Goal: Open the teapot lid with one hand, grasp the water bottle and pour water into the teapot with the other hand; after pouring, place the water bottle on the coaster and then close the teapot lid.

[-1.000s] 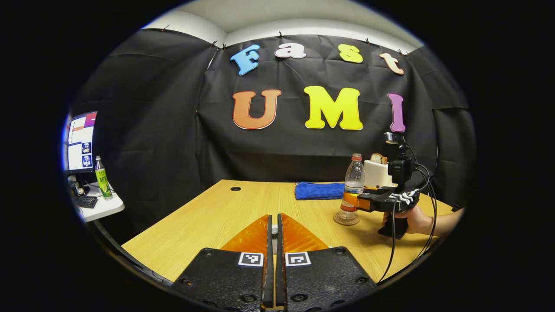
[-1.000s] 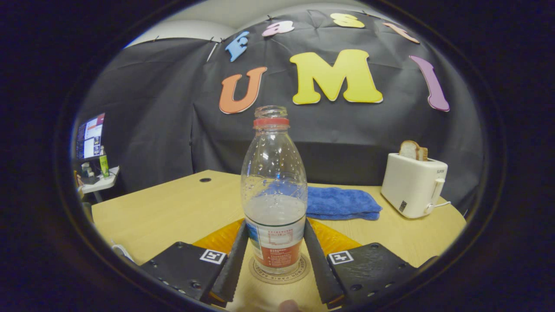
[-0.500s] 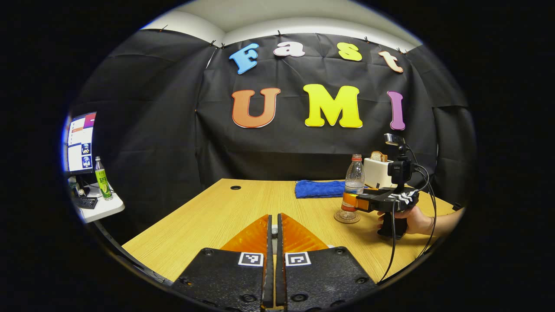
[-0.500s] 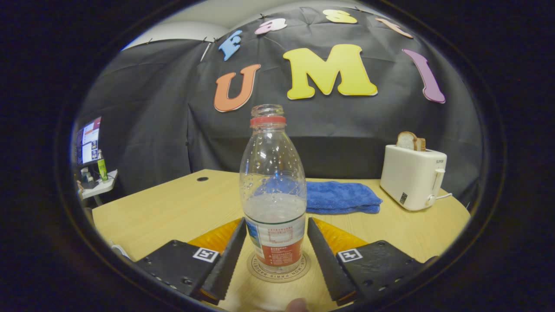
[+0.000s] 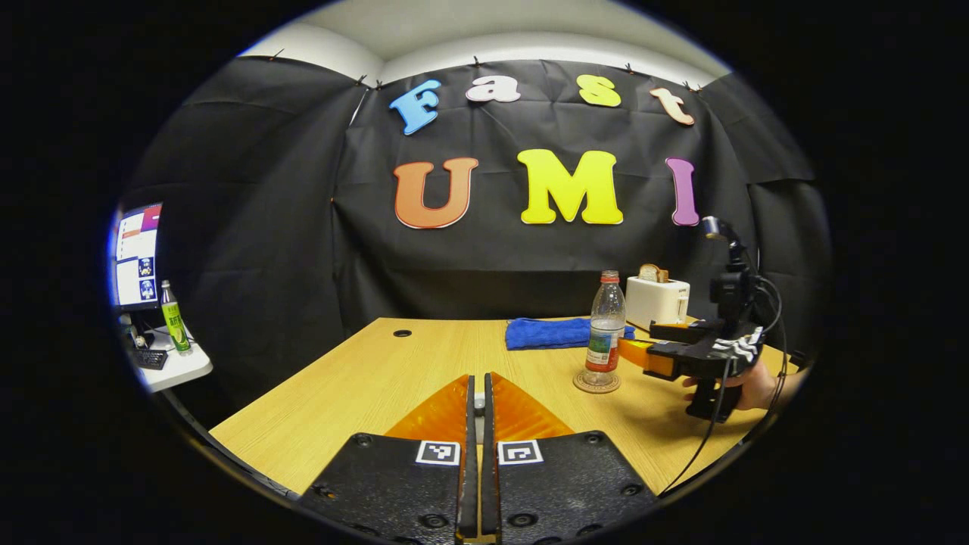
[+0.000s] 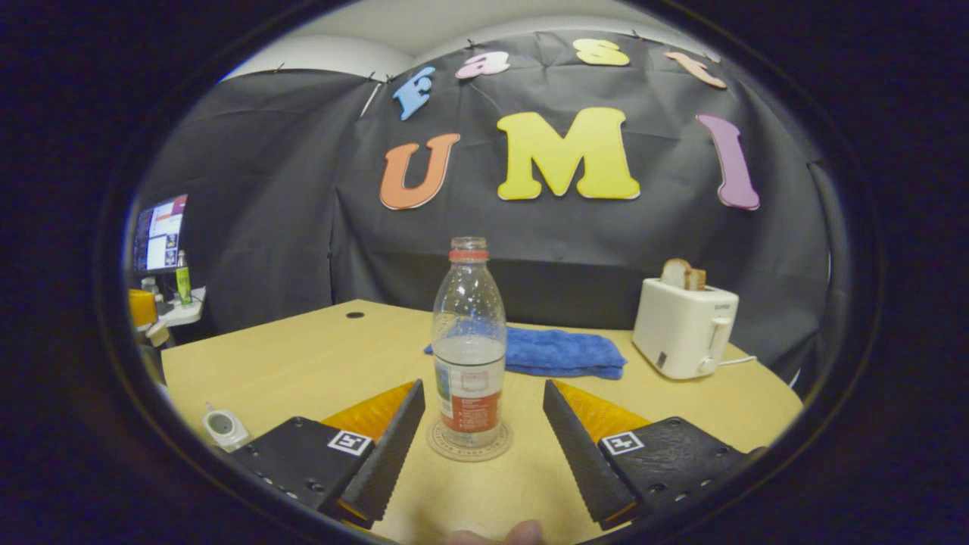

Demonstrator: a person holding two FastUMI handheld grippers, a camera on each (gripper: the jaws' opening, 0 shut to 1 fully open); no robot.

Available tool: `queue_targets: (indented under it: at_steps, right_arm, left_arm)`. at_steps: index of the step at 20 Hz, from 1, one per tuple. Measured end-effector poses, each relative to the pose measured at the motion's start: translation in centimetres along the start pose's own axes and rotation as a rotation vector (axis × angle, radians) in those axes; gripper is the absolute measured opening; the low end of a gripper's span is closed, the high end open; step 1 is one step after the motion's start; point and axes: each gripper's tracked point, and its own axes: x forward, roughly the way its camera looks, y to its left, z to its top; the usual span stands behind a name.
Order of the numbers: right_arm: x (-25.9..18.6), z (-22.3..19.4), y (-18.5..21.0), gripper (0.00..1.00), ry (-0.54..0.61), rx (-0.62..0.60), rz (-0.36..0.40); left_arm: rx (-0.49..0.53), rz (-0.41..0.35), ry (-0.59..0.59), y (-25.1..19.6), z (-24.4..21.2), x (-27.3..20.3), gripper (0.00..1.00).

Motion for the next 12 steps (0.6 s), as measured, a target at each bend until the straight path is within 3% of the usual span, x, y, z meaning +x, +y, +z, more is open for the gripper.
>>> queue_targets:
  at_steps: [6,12]
  right_arm:
    - [-8.4,0.5,-2.5,0.94,-0.083,0.013,-0.070]
    - [-12.0,-0.7,-4.2,0.94,-0.102,0.026,-0.104]
  left_arm:
    - [0.008,-0.052,-0.049,-4.2,0.1,0.5,0.05]
    - [-0.014,-0.060,-0.014,-5.3,-2.8,1.4,0.05]
